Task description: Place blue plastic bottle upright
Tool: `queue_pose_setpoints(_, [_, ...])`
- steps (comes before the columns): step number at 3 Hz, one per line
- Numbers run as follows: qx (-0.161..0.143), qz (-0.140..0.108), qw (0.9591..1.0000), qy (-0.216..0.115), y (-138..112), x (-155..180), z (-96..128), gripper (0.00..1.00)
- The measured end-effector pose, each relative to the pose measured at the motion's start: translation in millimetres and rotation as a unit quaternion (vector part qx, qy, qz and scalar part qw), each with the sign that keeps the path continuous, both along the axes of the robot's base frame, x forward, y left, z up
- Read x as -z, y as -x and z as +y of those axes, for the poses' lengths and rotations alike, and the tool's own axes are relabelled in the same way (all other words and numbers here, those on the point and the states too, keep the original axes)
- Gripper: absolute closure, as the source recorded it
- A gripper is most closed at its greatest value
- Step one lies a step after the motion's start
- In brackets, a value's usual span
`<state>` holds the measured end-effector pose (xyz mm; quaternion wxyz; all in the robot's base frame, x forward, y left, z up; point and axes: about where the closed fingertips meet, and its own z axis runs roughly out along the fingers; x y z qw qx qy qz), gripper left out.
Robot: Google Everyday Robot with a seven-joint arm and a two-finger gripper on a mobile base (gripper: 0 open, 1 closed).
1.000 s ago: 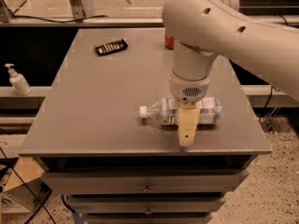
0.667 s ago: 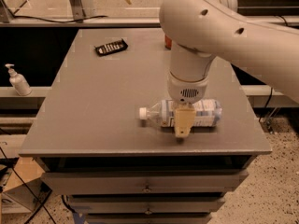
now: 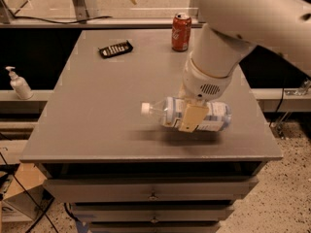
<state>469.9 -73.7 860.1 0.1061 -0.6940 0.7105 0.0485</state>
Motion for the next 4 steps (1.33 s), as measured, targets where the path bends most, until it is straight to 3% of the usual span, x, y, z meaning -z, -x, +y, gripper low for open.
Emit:
queue_pose_setpoints(1, [0.001,-0.035,0.9937,-0.106,-10,-31,-12,1.0])
queue_pose_setpoints(2, [-0.016,-0.056,0.9764,-0.208,-20,-61,-27,1.0])
queue_pose_setpoints(3, [-0.028,-0.06,0.9508,-0.303,-28,-87,-31,1.0])
queue_pose_setpoints(4, [-0.031,-0.055,0.9252,-0.374,-35,-102,-34,1.0])
